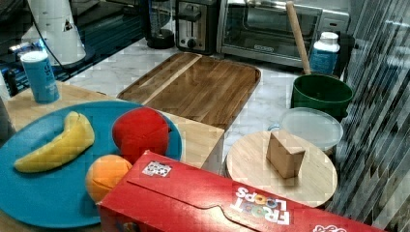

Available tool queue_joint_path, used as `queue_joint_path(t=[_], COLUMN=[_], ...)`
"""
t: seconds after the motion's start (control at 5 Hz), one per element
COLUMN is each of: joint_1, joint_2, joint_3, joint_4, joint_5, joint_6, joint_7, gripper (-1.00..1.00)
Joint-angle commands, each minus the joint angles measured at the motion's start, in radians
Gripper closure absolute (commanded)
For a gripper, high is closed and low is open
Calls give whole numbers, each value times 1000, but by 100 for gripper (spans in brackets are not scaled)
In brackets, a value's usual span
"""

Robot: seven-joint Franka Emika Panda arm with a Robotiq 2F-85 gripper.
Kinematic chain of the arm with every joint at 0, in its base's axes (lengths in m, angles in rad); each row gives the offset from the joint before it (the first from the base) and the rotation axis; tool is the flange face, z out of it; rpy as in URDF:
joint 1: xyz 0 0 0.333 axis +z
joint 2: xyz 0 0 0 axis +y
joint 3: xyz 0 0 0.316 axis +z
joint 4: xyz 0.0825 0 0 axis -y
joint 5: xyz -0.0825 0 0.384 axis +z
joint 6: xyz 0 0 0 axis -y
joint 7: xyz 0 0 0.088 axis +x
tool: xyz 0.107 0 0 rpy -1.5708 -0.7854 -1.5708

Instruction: Open the drawer.

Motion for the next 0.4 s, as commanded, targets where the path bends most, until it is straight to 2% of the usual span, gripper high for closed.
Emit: queue_joint_path(t=[0.2,0.4], joint_1=[0,-15], joint_2=[1,12], joint_3=[1,-9], joint_4=[-4,7], joint_5=[0,38], joint_6=[1,-3], joint_7=[-13,-97], gripper=[-100,-100])
